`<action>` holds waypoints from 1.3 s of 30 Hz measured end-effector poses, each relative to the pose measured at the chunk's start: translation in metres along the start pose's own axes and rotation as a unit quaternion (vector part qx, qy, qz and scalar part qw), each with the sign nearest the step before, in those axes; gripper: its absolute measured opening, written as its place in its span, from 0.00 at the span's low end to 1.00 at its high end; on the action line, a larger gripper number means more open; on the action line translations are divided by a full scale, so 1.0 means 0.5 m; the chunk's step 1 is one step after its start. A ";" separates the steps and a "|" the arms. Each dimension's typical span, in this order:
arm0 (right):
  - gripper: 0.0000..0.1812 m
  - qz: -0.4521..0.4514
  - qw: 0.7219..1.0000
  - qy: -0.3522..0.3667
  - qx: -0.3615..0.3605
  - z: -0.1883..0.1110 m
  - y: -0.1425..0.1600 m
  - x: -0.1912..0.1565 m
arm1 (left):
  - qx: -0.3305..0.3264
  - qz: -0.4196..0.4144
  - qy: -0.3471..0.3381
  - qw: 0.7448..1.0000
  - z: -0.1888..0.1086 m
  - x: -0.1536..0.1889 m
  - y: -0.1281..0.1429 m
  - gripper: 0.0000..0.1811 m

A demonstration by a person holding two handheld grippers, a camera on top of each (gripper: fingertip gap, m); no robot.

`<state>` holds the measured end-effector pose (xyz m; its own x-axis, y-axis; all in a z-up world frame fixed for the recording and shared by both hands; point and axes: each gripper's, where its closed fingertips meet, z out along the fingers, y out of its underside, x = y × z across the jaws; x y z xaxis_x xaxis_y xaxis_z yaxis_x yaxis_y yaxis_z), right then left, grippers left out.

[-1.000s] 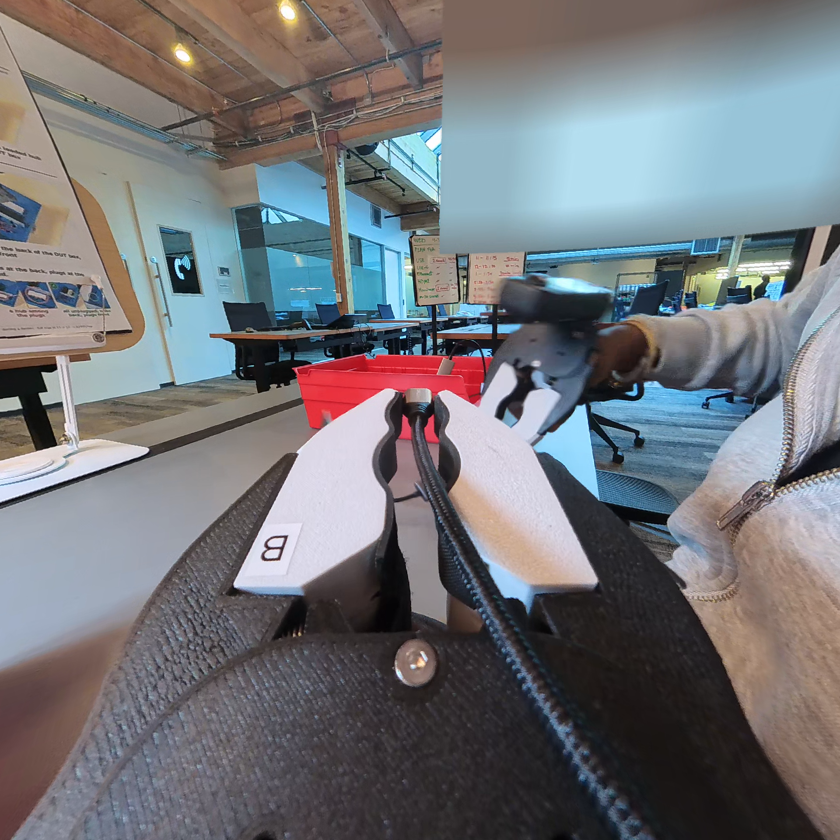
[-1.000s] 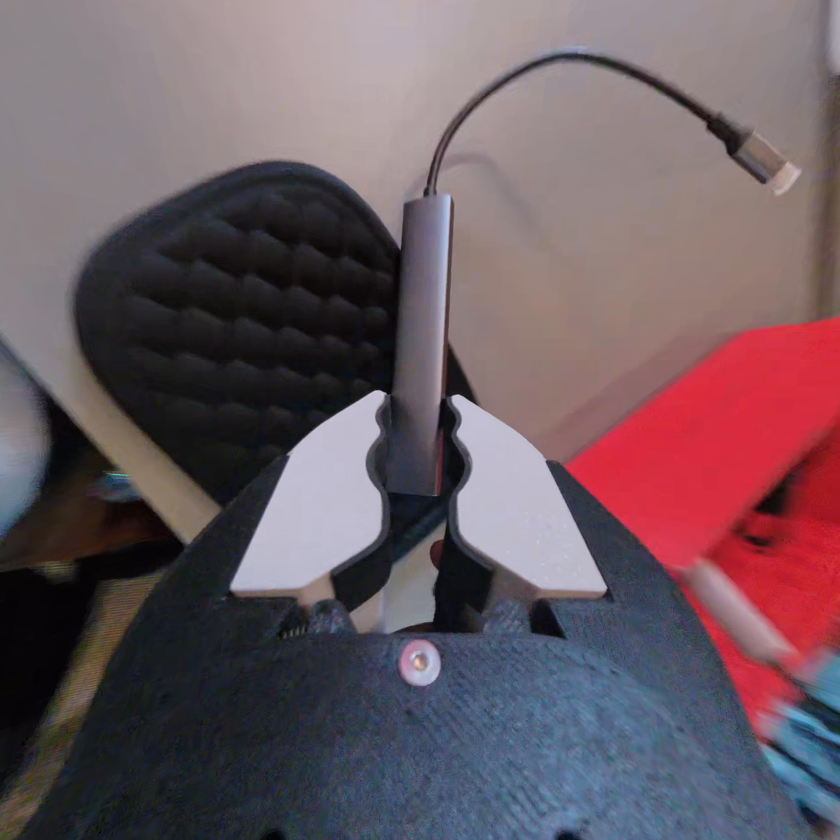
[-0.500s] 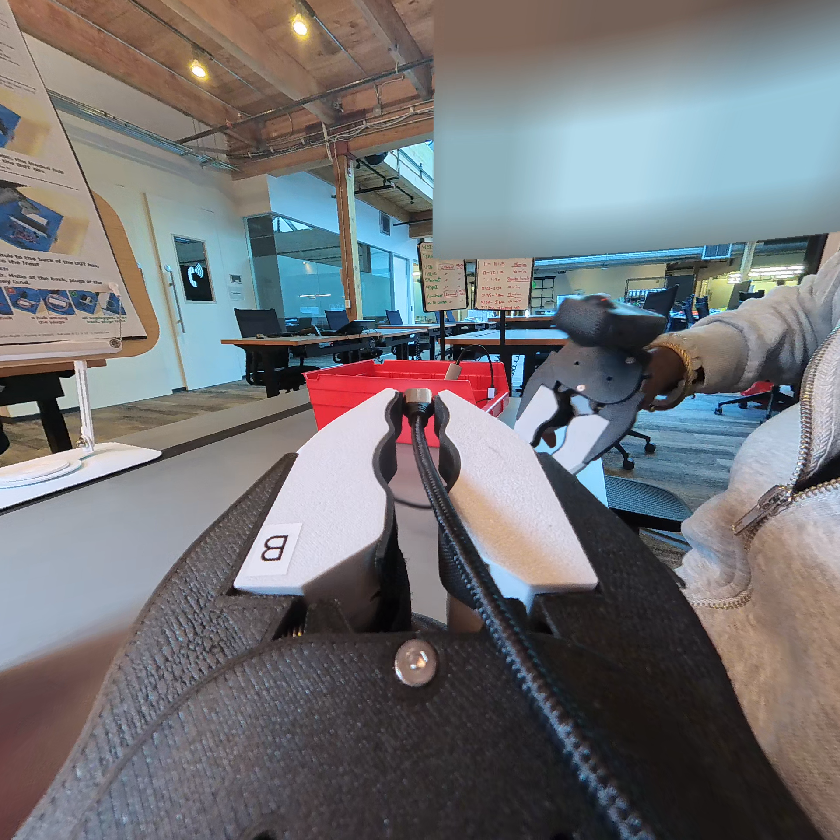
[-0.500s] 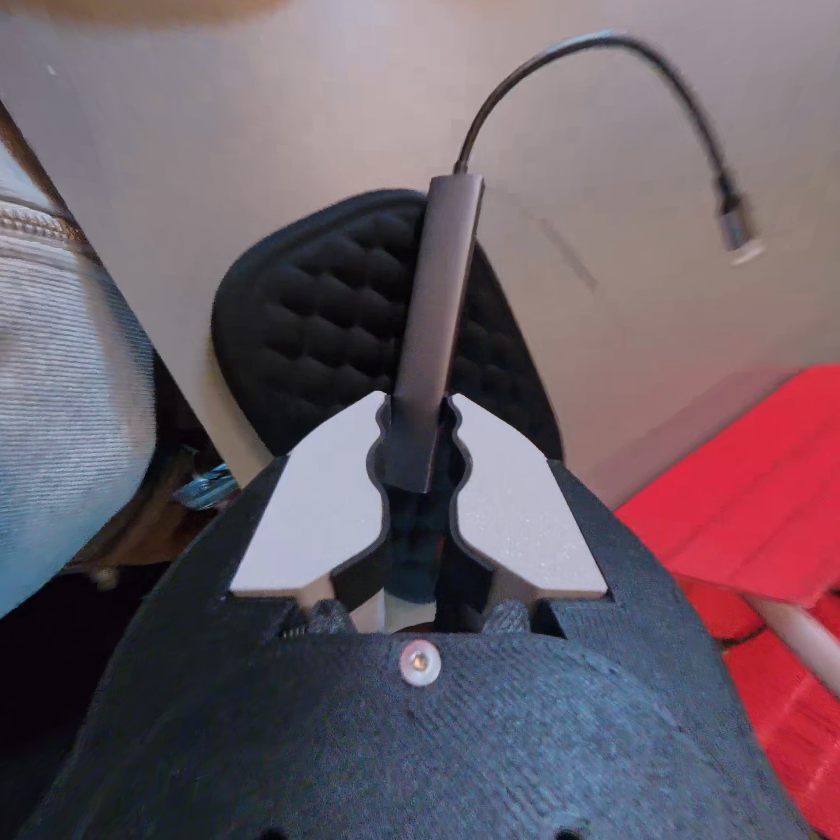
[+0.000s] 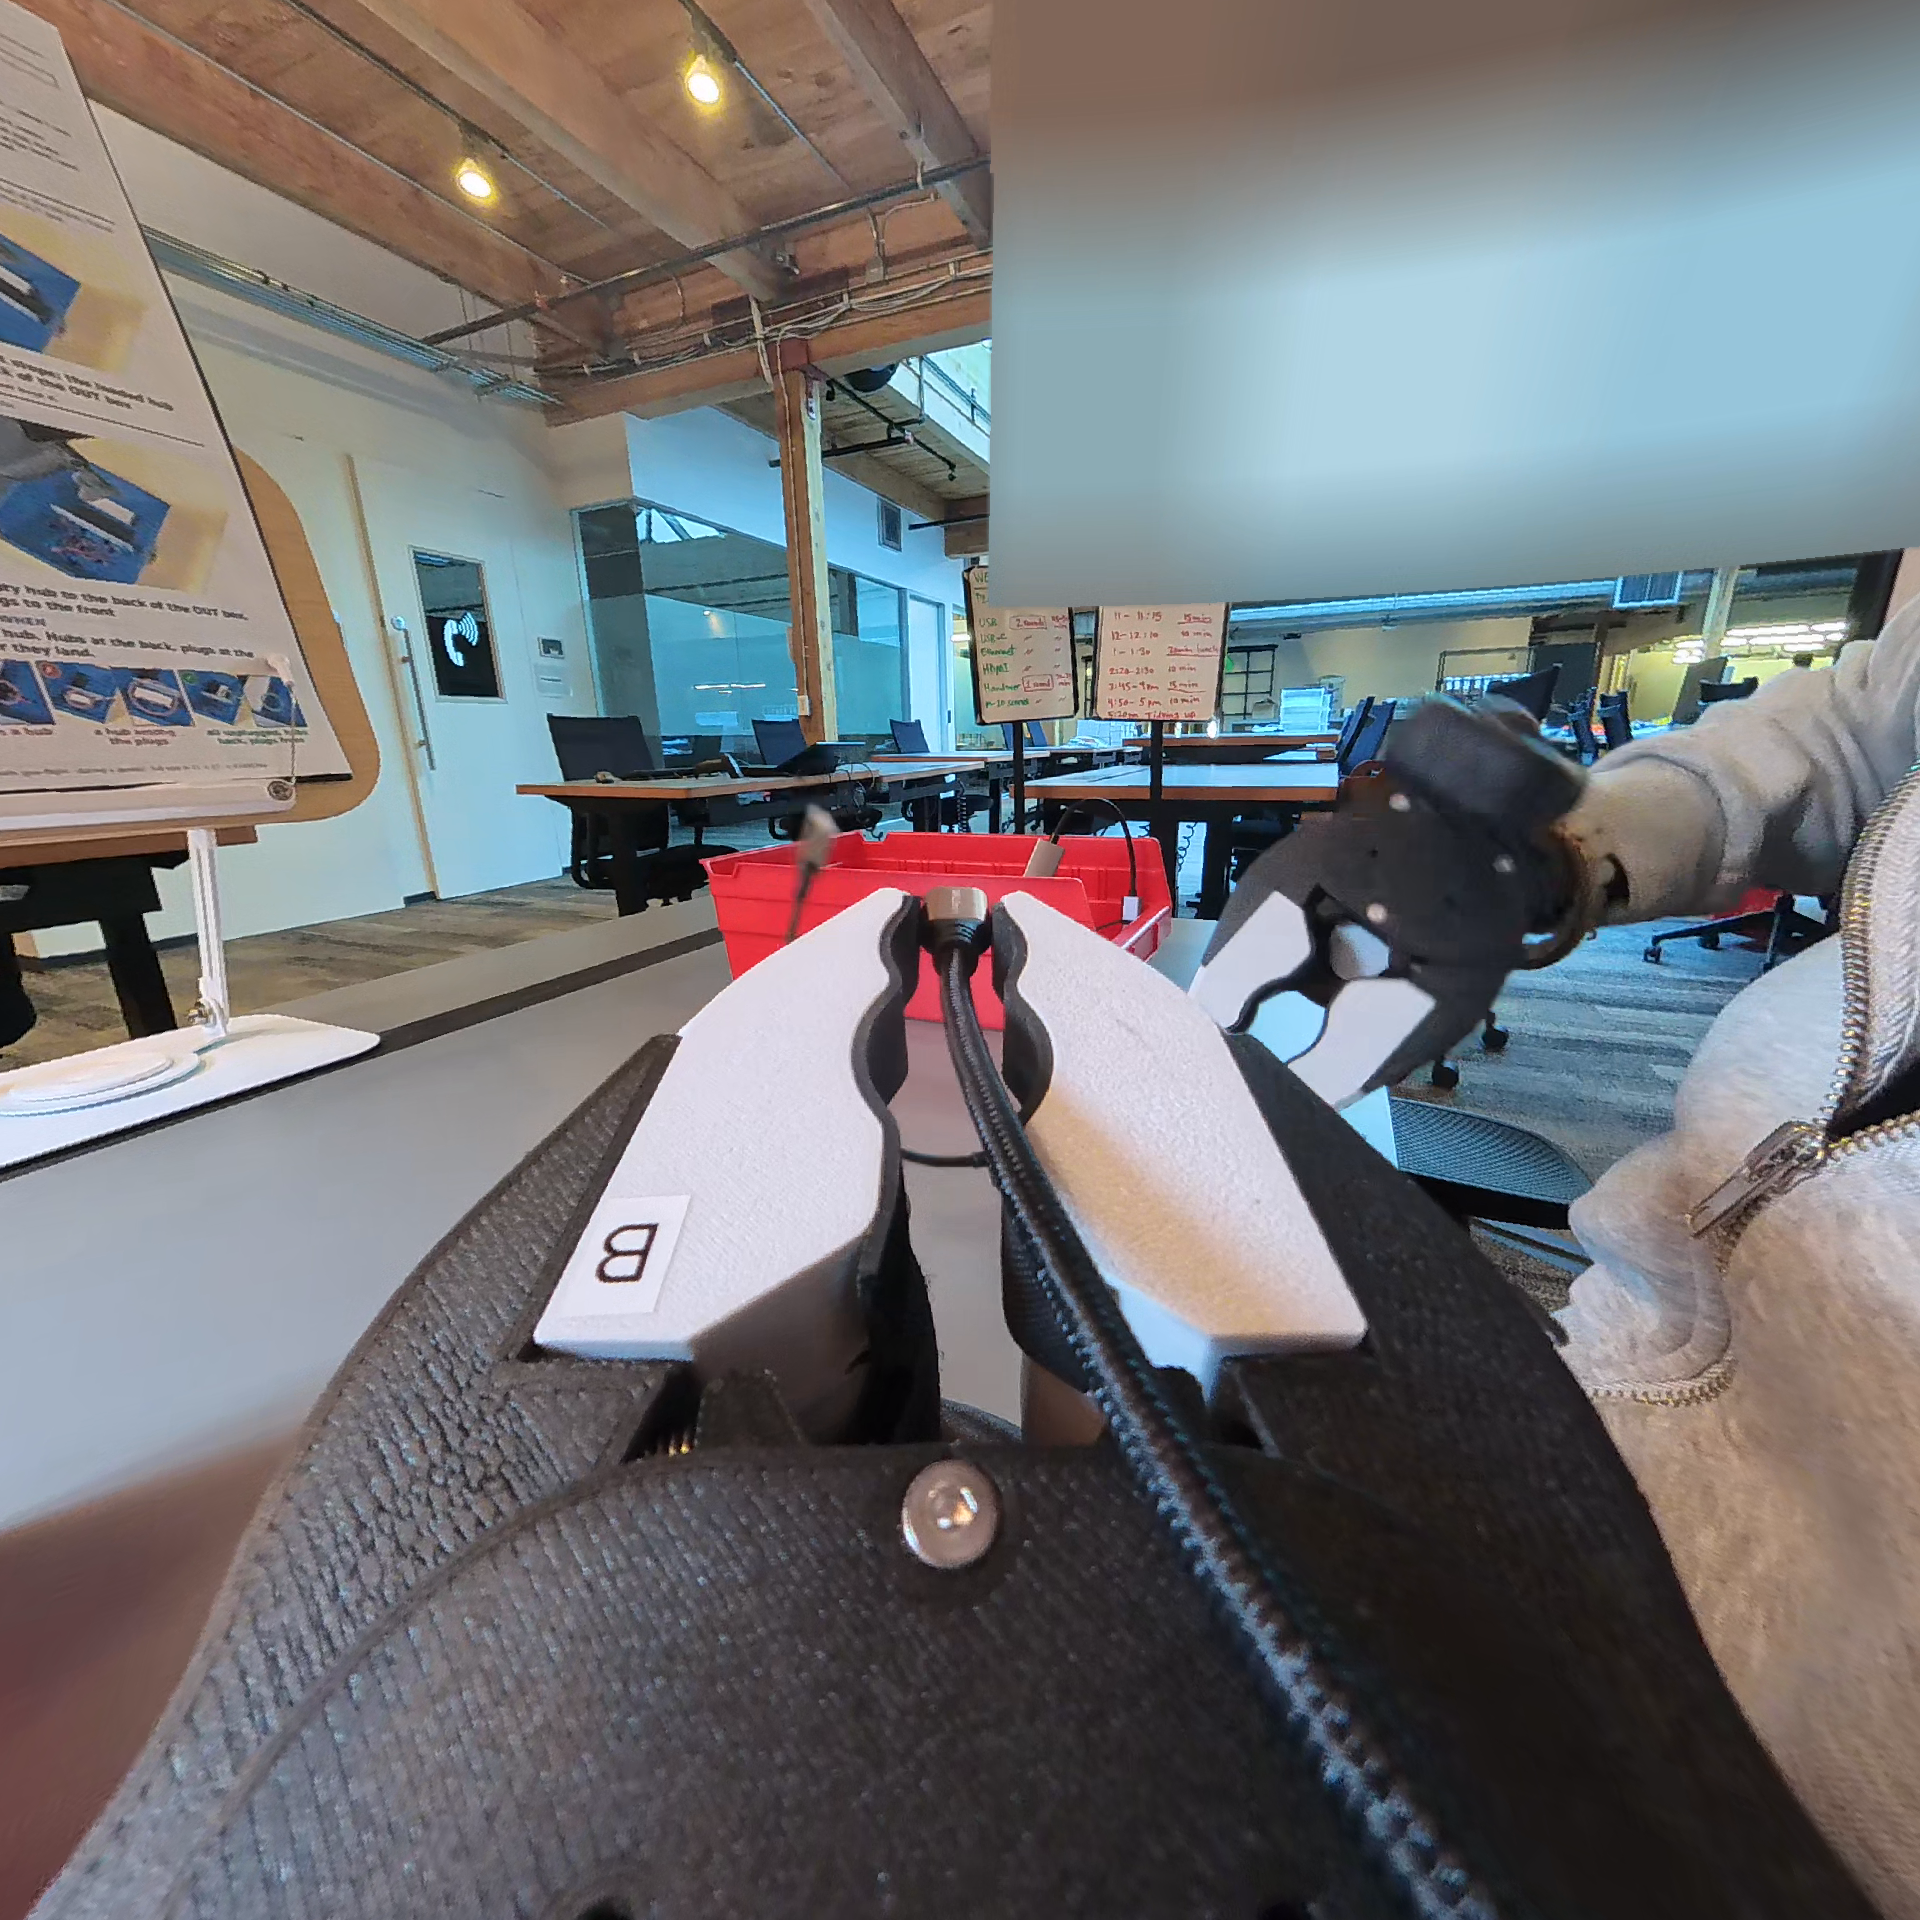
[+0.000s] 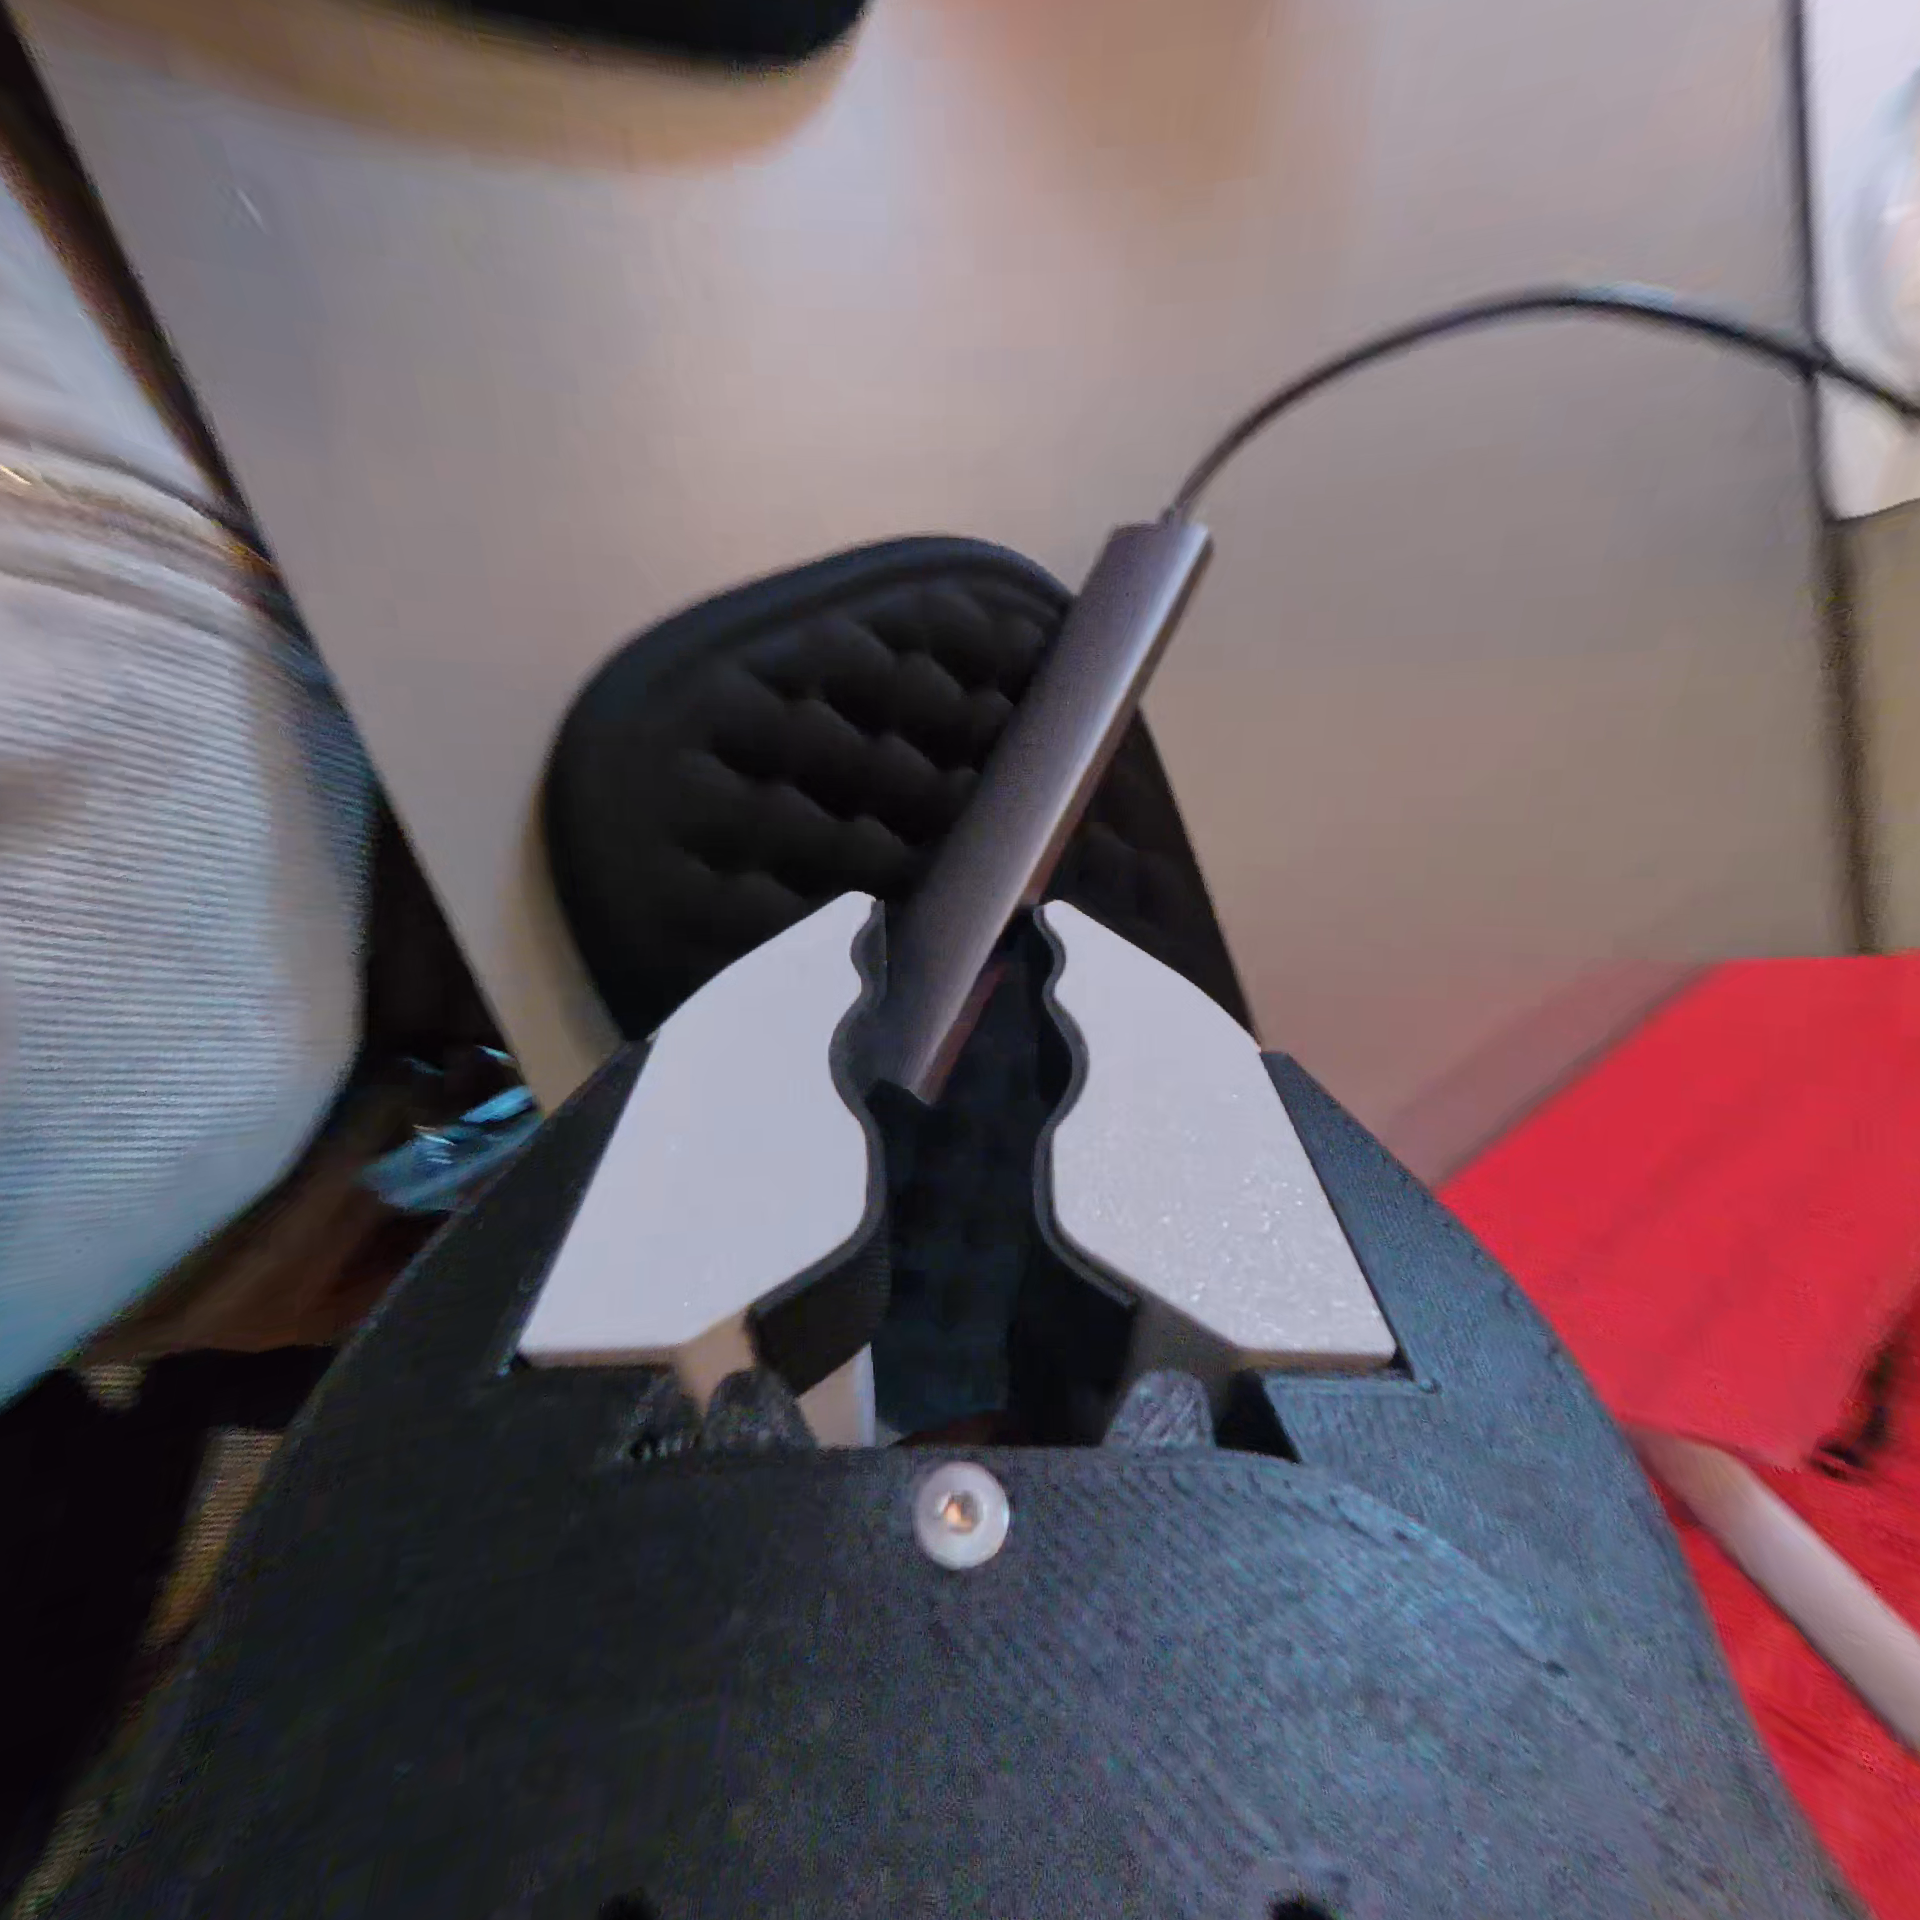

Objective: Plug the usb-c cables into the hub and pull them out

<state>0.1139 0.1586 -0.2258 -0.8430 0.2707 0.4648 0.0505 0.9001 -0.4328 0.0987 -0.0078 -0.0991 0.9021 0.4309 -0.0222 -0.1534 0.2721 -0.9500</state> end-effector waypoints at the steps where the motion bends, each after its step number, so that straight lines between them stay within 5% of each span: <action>1: 0.15 0.023 0.999 -0.028 0.013 -0.002 -0.007 -0.012 | 0.000 0.001 0.000 1.000 0.000 0.000 0.000 0.07; 5: 0.14 0.108 0.991 -0.080 0.013 0.005 -0.002 -0.021 | 0.002 -0.002 0.000 1.000 -0.001 -0.001 -0.001 0.07; 9: 0.12 0.268 0.941 -0.202 0.040 0.004 -0.009 -0.037 | 0.002 -0.002 0.000 1.000 0.000 0.000 -0.001 0.07; 15: 0.12 0.225 0.950 -0.214 0.019 0.004 -0.009 -0.036 | 0.003 -0.003 0.001 1.000 0.001 0.000 0.000 0.07; 18: 0.13 0.145 0.981 -0.126 -0.011 0.011 0.017 0.013 | 0.004 -0.002 0.000 1.000 0.000 0.000 -0.002 0.07; 20: 0.13 0.146 0.975 -0.159 -0.048 0.003 0.030 -0.001 | 0.005 -0.004 0.000 1.000 0.000 -0.001 -0.002 0.07; 23: 0.17 0.256 0.927 -0.269 -0.057 -0.012 0.028 -0.003 | 0.007 -0.005 0.001 1.000 0.000 0.000 -0.002 0.07; 27: 0.18 0.407 0.799 -0.438 -0.070 -0.019 0.029 -0.005 | 0.006 -0.003 0.001 1.000 0.000 0.001 -0.003 0.07; 30: 0.13 0.447 0.735 -0.505 -0.066 -0.014 0.014 -0.020 | 0.005 -0.005 -0.001 1.000 0.000 -0.002 -0.002 0.07; 37: 0.06 0.474 0.683 -0.556 -0.011 -0.013 -0.031 -0.050 | 0.012 -0.010 -0.002 1.000 -0.004 -0.006 -0.005 0.07; 39: 0.05 0.486 0.690 -0.537 0.017 -0.006 -0.046 -0.050 | 0.012 -0.009 -0.003 1.000 -0.005 -0.006 -0.006 0.07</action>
<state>0.1353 0.1323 -0.2254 -0.3317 0.3149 -0.8893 0.8737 0.4580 -0.1637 0.0973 -0.0120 -0.0970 0.9027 0.4302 -0.0027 -0.1465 0.3015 -0.9421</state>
